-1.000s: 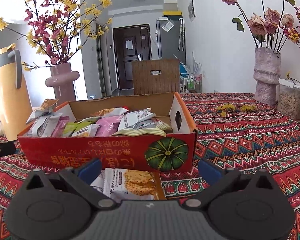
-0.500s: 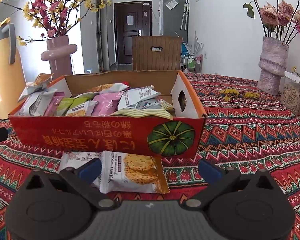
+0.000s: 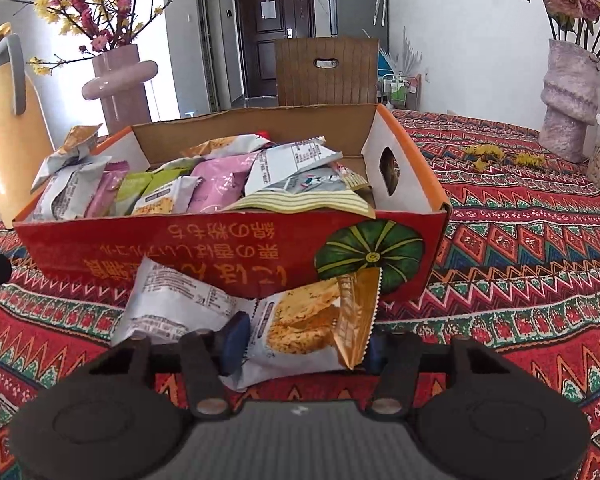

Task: Organize snacks
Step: 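Grasp a white cookie packet with the right gripper, then grasp a white printed packet with the left gripper while the right gripper holds its packet, then carry both packets over the box, then open both grippers to drop the packets into the box, then withdraw both tools and move the left tool to the last white packet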

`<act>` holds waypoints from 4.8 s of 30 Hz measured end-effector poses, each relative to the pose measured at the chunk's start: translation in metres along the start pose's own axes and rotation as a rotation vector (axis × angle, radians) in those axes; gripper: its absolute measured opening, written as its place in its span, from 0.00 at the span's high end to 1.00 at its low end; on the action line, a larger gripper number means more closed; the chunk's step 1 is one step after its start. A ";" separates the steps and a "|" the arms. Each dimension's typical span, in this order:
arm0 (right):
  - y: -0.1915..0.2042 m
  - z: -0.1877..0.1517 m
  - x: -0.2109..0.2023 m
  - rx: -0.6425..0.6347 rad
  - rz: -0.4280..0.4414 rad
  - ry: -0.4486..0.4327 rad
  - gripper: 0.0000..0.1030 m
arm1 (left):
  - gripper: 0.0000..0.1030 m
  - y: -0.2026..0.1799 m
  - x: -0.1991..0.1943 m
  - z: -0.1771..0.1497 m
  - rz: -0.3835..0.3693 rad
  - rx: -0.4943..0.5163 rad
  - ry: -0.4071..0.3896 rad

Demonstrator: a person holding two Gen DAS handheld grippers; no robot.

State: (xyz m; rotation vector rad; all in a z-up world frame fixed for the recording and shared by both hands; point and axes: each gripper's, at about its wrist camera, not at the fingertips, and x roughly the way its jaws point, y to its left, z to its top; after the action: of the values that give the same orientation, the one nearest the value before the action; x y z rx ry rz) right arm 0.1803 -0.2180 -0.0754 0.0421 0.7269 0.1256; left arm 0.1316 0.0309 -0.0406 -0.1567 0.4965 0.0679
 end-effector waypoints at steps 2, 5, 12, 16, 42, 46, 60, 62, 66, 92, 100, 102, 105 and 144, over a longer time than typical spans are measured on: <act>0.001 -0.001 -0.002 -0.015 -0.002 -0.007 0.62 | 0.00 0.000 0.000 0.000 0.001 -0.001 0.003; 0.002 -0.004 -0.007 -0.026 0.005 -0.031 0.75 | 0.00 0.000 0.001 0.000 0.003 -0.002 0.006; -0.010 -0.010 -0.028 -0.005 -0.004 -0.114 0.78 | 0.00 0.000 0.003 0.000 0.008 -0.004 0.015; -0.020 -0.016 -0.043 0.004 -0.016 -0.174 0.78 | 0.00 0.000 0.004 0.000 0.012 -0.002 0.019; -0.066 -0.030 -0.063 0.137 0.009 -0.329 0.78 | 0.00 -0.060 0.005 0.001 0.045 0.176 0.098; -0.069 -0.031 -0.064 0.162 -0.003 -0.339 0.78 | 0.00 -0.094 0.010 0.000 -0.010 0.221 0.158; -0.073 -0.032 -0.062 0.188 -0.019 -0.325 0.78 | 0.00 -0.155 0.030 -0.003 -0.061 0.235 0.281; -0.074 -0.032 -0.062 0.192 -0.019 -0.324 0.78 | 0.00 -0.160 0.034 -0.004 -0.057 0.228 0.297; -0.077 -0.033 -0.063 0.214 -0.020 -0.336 0.78 | 0.00 -0.173 0.040 -0.008 -0.056 0.248 0.307; -0.079 -0.033 -0.057 0.224 0.002 -0.314 0.78 | 0.41 -0.173 0.045 -0.014 -0.080 0.201 0.330; -0.071 -0.032 -0.064 0.183 -0.007 -0.341 0.77 | 0.41 -0.163 0.010 0.001 -0.146 0.204 0.254; -0.068 -0.029 -0.071 0.168 -0.003 -0.360 0.77 | 0.41 -0.159 0.001 0.009 -0.161 0.200 0.218; -0.061 -0.016 -0.080 0.142 0.013 -0.390 0.77 | 0.41 -0.154 -0.009 0.026 -0.162 0.190 0.153; -0.008 0.014 -0.108 -0.045 0.063 -0.342 0.00 | 0.00 -0.049 -0.060 0.049 -0.039 0.126 -0.114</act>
State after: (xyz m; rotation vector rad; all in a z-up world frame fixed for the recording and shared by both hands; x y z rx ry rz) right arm 0.1107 -0.2393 0.0058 0.0419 0.3815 0.1894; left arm 0.1071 -0.0105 0.0367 -0.0390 0.3831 0.0073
